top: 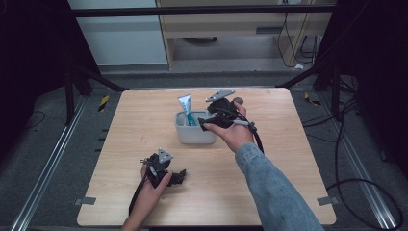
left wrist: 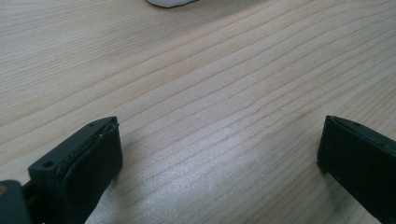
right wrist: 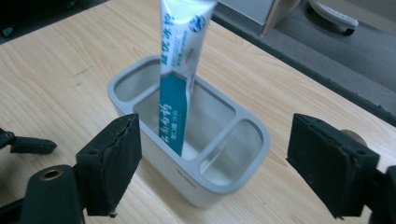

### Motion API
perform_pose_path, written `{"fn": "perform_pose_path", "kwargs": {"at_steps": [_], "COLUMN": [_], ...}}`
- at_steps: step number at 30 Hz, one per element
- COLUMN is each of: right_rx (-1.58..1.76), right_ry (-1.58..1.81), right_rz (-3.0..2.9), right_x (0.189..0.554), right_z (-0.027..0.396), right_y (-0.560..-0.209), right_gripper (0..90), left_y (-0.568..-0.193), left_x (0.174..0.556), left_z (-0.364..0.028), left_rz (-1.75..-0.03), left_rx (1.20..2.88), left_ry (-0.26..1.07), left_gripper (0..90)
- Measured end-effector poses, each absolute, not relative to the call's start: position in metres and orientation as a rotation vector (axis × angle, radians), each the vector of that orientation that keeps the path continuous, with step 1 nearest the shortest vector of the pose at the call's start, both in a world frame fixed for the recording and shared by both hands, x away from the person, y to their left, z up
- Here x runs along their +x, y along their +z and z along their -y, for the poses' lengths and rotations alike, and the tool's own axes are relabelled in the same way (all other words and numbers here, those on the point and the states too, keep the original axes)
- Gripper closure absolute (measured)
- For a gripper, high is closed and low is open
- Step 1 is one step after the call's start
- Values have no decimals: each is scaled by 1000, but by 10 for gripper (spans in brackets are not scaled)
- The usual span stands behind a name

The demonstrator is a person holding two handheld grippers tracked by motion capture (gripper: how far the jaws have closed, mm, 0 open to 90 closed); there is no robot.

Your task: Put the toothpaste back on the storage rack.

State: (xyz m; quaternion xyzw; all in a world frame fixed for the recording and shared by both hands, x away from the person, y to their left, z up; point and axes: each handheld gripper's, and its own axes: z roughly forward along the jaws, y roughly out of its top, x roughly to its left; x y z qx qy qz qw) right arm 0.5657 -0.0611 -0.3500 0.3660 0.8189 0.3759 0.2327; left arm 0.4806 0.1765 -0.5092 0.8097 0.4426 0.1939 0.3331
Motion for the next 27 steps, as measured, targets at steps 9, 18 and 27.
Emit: {"fn": "perform_pose_path", "kwargs": {"at_steps": [9, 18, 27], "right_rx": [1059, 1071, 1103], "right_ry": [1036, 1038, 991], "right_rz": [-2215, -2207, -2201], "right_x": [547, 537, 531], "right_z": [87, 106, 131], "right_y": [-361, -369, -387], "right_gripper": [130, 93, 96], "left_y": [-509, -509, -509], "left_x": [479, 479, 479], "left_z": [-176, -175, -174], "left_rz": [-1150, -1151, -1150], "left_rx": [2115, 2115, 2116], "left_ry": [505, 505, 503], "left_gripper": [0, 0, 0]}}
